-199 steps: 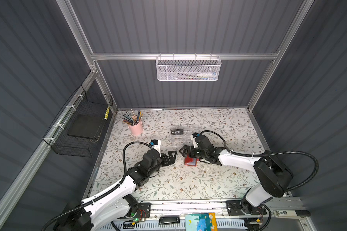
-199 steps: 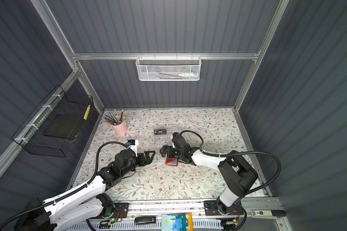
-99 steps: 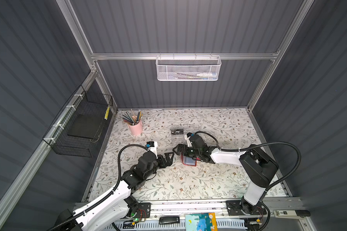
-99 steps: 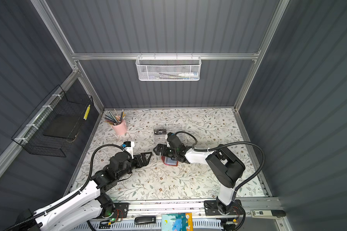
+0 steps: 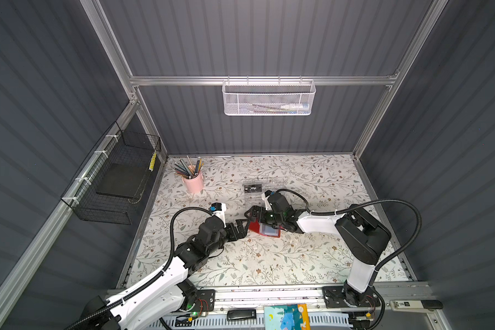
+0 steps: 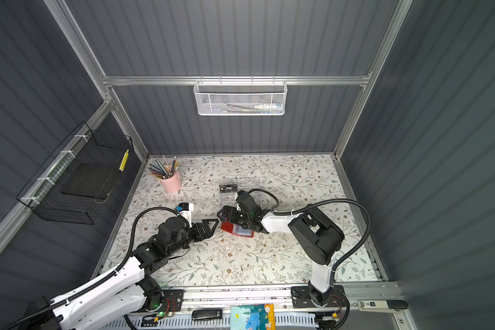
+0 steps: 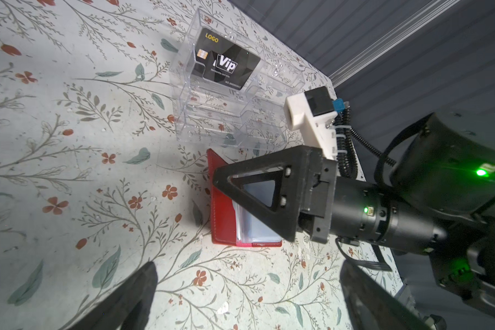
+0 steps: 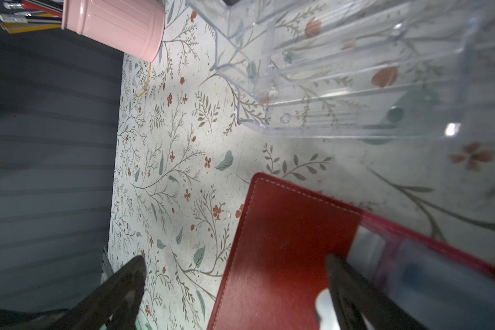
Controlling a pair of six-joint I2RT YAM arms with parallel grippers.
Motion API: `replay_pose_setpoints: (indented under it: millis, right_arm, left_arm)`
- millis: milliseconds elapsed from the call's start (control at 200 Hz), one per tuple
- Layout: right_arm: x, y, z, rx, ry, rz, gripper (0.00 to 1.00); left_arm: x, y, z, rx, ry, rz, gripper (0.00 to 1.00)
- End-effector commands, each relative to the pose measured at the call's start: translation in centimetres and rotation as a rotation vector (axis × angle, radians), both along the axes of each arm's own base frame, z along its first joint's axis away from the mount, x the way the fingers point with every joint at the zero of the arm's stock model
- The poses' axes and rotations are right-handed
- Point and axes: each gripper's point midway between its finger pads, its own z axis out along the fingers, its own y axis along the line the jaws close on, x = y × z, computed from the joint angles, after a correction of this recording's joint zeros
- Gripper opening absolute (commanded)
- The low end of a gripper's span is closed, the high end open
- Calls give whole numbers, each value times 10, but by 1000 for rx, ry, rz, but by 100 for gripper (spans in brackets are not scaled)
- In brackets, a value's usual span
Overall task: Take the credit cards out of the card holder
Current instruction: Flip over the card slot in the card holder.
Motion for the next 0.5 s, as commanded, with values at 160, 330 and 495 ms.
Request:
replay_pose_setpoints:
  millis: [160,330,495]
  right_arm:
    - [4,-28,10,-6,-29,-43,99]
    - [2,-43,14,-8,-42,-60,99]
    - [-4,-69,14,-48,-64,-87,99]
  left_arm:
    - [12,-30,24,-110,-14,-65,100]
    - [17,-38,36,-131,-24,-83,100]
    - [20,-48,42,-149,-25,-109,100]
